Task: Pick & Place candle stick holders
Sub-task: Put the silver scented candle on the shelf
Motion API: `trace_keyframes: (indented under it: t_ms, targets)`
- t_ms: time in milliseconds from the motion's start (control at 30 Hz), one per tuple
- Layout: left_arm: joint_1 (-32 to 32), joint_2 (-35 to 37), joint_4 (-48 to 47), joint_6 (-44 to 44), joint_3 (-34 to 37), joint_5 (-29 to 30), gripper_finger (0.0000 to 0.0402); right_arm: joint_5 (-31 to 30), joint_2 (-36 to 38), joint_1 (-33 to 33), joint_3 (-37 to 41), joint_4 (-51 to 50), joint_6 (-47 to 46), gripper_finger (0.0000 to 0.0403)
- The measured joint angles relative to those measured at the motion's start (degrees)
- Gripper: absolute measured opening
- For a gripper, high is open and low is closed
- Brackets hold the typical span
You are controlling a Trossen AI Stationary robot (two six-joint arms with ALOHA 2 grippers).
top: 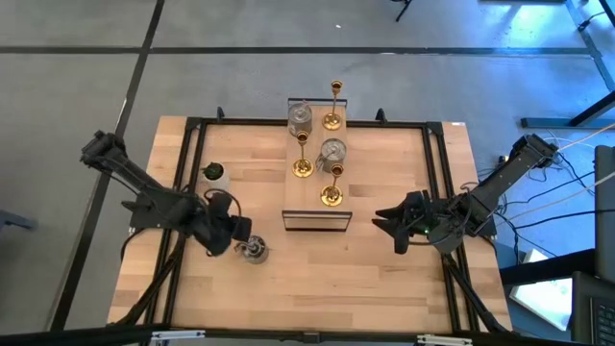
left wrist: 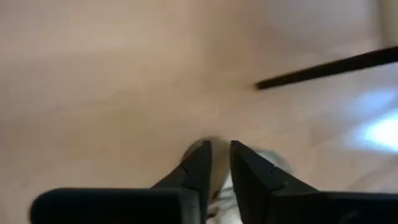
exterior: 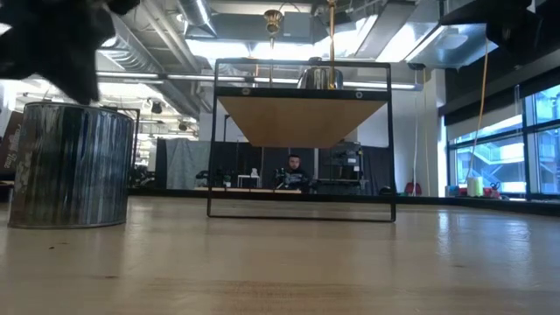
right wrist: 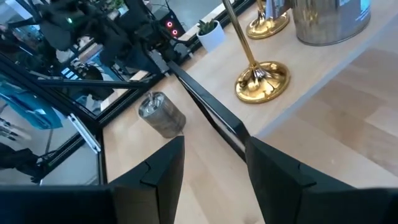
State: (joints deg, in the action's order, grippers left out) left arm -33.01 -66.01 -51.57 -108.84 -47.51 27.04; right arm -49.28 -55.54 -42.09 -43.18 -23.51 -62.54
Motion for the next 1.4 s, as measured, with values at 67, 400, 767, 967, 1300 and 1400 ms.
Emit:
trace_keyframes:
  t_ms: [67, 400, 767, 967, 1300, 1400]
  targets:
    - [0.0, -2.13, 0.58, -1.78, 0.0, -3.43, 0.0031, 0.0, -0.01, 0.0, 0.0, 0.67, -0.18, 0.0174]
    - [-0.74, -8.13, 5.65, -3.06, 0.0, -10.56, 0.0001, -0.04, -0.54, 0.0, 0.0, 3.78, -2.69, 0.0174]
    - [0.36, -17.88, 22.86, 0.66, 0.0, -11.65, 0.0002, 1.59, -3.89, -0.02, 0.02, 5.9, -2.94, 0.0174]
    - [2.23, -23.08, 33.08, 5.13, 0.0, -9.83, 0.0001, 5.53, -5.89, -0.04, 0.02, 5.54, -2.61, 0.0175]
    - [6.07, -24.93, 39.49, 13.82, 0.0, -6.94, 0.0002, 13.24, -10.24, -0.82, 0.02, 2.35, -2.61, 0.0175]
    - [7.14, -24.93, 41.4, 16.54, 0.0, -7.07, 0.0002, 13.97, -12.05, -1.56, 0.02, 1.43, -2.91, 0.0175]
